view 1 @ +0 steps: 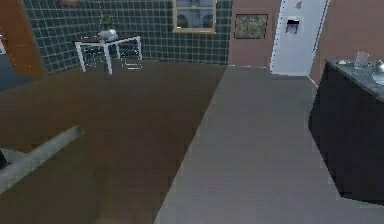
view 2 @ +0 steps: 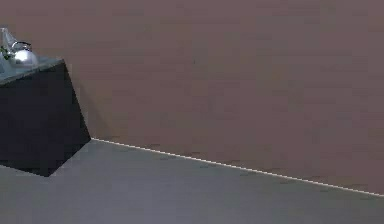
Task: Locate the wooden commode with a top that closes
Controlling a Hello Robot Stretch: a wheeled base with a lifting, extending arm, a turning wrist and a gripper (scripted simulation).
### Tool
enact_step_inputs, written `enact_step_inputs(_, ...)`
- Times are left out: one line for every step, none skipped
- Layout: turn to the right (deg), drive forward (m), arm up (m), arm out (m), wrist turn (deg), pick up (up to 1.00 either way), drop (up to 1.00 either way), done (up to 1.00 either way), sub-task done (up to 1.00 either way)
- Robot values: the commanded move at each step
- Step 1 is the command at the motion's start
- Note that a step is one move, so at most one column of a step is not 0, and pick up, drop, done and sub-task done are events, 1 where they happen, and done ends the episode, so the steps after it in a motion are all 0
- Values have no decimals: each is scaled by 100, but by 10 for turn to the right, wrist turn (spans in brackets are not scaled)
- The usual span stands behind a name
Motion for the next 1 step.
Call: enact_step_inputs(0,100,0,0,0,0,0,0,0)
